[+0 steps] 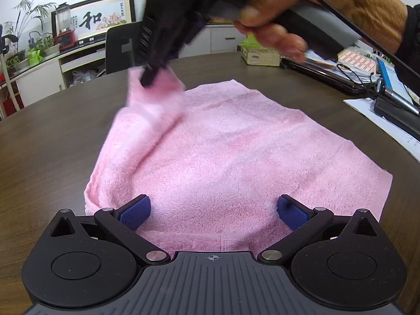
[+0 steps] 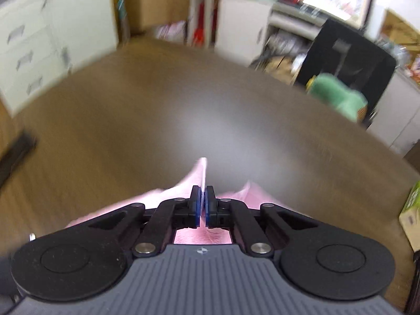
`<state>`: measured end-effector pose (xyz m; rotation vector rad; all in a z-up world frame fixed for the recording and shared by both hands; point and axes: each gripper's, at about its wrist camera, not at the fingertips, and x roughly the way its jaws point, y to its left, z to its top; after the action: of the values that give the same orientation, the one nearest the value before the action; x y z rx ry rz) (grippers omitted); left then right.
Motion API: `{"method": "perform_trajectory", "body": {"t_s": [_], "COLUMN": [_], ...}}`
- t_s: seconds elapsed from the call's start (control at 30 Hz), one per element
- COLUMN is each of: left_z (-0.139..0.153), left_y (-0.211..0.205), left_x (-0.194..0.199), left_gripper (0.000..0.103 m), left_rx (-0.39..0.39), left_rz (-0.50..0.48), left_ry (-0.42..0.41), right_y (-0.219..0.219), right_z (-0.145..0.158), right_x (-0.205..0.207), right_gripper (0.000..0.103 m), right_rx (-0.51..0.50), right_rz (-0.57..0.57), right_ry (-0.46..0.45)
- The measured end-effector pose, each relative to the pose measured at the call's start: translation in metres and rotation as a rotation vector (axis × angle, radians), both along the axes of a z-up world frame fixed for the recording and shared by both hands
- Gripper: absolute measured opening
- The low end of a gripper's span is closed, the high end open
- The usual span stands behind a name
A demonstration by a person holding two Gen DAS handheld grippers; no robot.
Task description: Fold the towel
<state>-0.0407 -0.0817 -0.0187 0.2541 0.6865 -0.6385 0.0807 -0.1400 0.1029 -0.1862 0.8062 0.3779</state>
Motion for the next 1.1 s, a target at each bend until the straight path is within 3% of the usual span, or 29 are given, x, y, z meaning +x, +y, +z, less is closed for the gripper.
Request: {"method": "perform_trajectory", "body": {"t_s": [0.1, 0.2, 0.23, 0.33, 0.37, 0.5, 0.53, 0.6, 0.63, 0.67, 0.9, 1.1], "left_z": [0.001, 0.003, 0.003, 0.003, 0.004, 0.006, 0.006, 0.007, 0.008, 0.008, 0.008, 0.012], "left_y": [-0.001, 0.0, 0.001, 0.001, 0.001, 0.002, 0.002, 0.002, 0.002, 0.003, 0.019, 0.053], "left_x": [-0.001, -0.001, -0.001, -0.001, -0.002, 0.001, 0.001, 0.003, 0.003, 0.004, 0.003, -0.016], "left_gripper": [0.103, 0.103, 0.103, 0.103, 0.103, 0.103, 0.103, 0.103, 0.103, 0.103, 0.103, 0.103], "left_rx": [0.005, 0.016, 0.017, 0.02, 0.021, 0.031, 0.031, 0.03, 0.03, 0.031, -0.011, 0.015], "left_rz": [0.01, 0.025, 0.026, 0.028, 0.027, 0.014, 0.012, 0.006, 0.0, -0.004, -0.015, 0.054], "left_ry": [0.005, 0.023, 0.024, 0.029, 0.03, 0.047, 0.049, 0.054, 0.056, 0.057, 0.059, 0.034], "right_y": [0.01, 0.032, 0.04, 0.056, 0.055, 0.033, 0.017, -0.016, -0.026, -0.037, -0.109, -0.134], "right_z": [0.012, 0.018, 0.017, 0.017, 0.019, 0.023, 0.023, 0.021, 0.021, 0.017, -0.018, -0.041], "right_x": [0.008, 0.017, 0.023, 0.034, 0.037, 0.032, 0.028, 0.01, -0.001, -0.01, -0.111, -0.202], "right_gripper": [0.003, 0.006, 0.008, 0.013, 0.012, 0.016, 0.022, 0.039, 0.06, 0.069, 0.067, 0.082], "right_rx": [0.041, 0.143, 0.173, 0.175, 0.219, 0.272, 0.3, 0.326, 0.322, 0.314, 0.314, 0.27], "right_rz": [0.035, 0.201, 0.257, 0.261, 0.293, 0.275, 0.242, 0.198, 0.177, 0.151, 0.005, -0.047], "right_ry": [-0.093, -0.168, -0.135, -0.124, -0.088, -0.047, -0.021, 0.012, 0.012, 0.013, 0.094, 0.074]}}
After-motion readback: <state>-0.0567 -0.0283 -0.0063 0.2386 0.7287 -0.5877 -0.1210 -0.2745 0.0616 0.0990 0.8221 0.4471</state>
